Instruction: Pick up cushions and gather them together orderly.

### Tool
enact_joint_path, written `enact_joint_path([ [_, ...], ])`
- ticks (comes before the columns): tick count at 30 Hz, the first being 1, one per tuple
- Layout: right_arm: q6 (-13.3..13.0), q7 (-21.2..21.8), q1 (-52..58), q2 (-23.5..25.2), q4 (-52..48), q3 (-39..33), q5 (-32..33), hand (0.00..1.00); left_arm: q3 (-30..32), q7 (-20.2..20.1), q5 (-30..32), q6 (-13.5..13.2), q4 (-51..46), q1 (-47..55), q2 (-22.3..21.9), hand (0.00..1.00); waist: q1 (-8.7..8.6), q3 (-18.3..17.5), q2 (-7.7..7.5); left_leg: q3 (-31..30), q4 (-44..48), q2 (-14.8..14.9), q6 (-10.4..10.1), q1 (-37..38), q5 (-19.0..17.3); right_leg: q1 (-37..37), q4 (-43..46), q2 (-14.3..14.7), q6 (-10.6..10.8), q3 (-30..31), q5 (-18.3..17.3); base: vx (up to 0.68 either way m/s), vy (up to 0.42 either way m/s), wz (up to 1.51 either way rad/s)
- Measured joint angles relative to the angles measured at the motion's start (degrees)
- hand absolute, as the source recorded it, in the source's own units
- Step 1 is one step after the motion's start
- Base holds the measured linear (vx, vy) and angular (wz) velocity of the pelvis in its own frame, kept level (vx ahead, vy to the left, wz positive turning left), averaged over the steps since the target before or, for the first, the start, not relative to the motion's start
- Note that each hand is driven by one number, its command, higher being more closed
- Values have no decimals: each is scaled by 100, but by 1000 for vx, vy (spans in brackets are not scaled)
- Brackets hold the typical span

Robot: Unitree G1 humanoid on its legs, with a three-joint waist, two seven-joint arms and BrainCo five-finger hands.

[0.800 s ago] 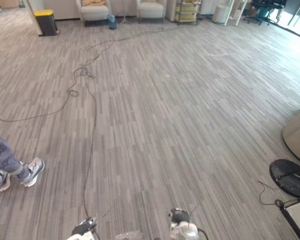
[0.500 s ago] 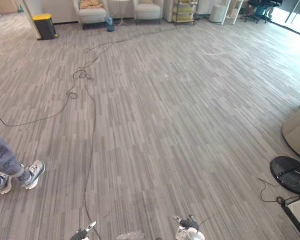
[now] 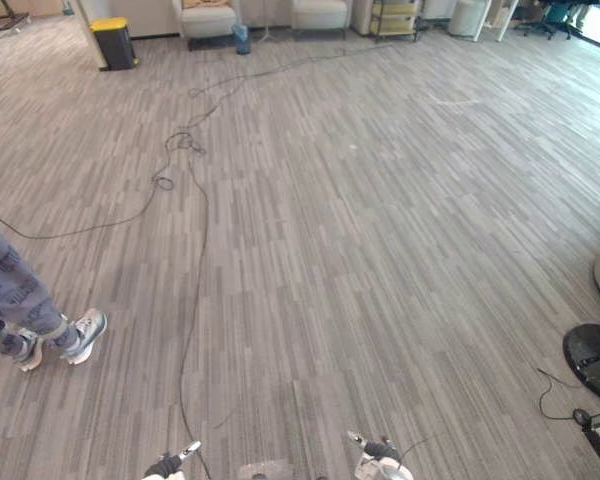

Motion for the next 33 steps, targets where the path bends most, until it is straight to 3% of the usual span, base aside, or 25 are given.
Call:
enact_joint_path([
  [16,39,104,-161,-182,304,-1,221,0,-533,-63,270,76,110,-257,210,0,-28,151,-38,-234,4,-92,36,-201,22,-122,48,-85,39,-160,-43,-18,-3,7],
  [19,11,97,-184,-199,278,-2,272,0,-523,-61,256,78,81,-278,222,0,-59,196,-24,-234,279,-80,30,-507,-78,-455,440,-139,8,-161,-255,11,-7,8],
  [21,-20,87,-138,-159,112,-7,319,0,-392,-60,188,73,-153,-280,202,0,-20,378,-69,-197,1591,21,-11,-1002,-717,-488,718,-190,-31,-225,-449,47,-26,11],
  [22,-23,85,-119,-155,62,-4,320,0,-322,-60,162,73,-207,-273,181,0,-3,401,-71,-148,1937,62,-57,-1145,-833,-481,771,-189,-28,-243,-497,31,-44,12],
  [24,-27,81,-66,-104,-149,41,346,0,3,-65,84,60,-493,-280,38,0,27,534,-58,220,4166,421,-95,-2087,-1043,-385,1023,-188,-111,-352,-759,39,-27,17],
  [26,-43,75,-51,-95,-170,102,433,0,-4,-63,-54,49,-589,-320,36,0,107,561,-70,429,4960,697,-98,-2444,-1114,-301,1047,-181,-168,-373,-897,56,36,3],
  [27,-40,42,-21,-117,-169,178,434,0,-12,-64,-83,45,-649,-330,34,0,142,553,-65,681,5067,959,-30,-2594,-1284,-212,1025,-190,-172,-389,-959,145,63,8],
  [28,-27,26,-24,-117,-184,204,433,0,-20,-75,-131,33,-673,-323,38,0,147,556,-74,882,4693,1130,-93,-2704,-1329,-141,1001,-262,-101,-407,-1021,178,70,11],
  [29,-24,25,-24,-116,-194,204,433,0,-18,-79,-142,26,-676,-324,37,0,151,557,-75,887,4489,1136,-101,-2732,-1312,-129,1000,-294,-78,-412,-1035,221,112,9],
  [31,-22,25,-36,-107,-264,191,432,0,-21,-89,-195,-22,-689,-338,24,0,214,547,-82,877,3219,1065,-162,-2821,-961,-81,924,-495,60,-386,-1117,359,267,-7],
  [32,-22,26,-37,-98,-303,177,431,0,-27,-79,-202,-44,-691,-334,-20,0,260,509,-101,855,2668,948,-214,-2835,-291,-11,749,-614,152,-286,-1173,345,275,-13],
  [33,-22,26,-30,-98,-318,177,431,0,-25,-77,-202,-47,-687,-299,-20,0,266,464,-118,862,2657,884,-158,-2818,-185,-8,698,-658,177,-259,-1189,513,334,-13],
])
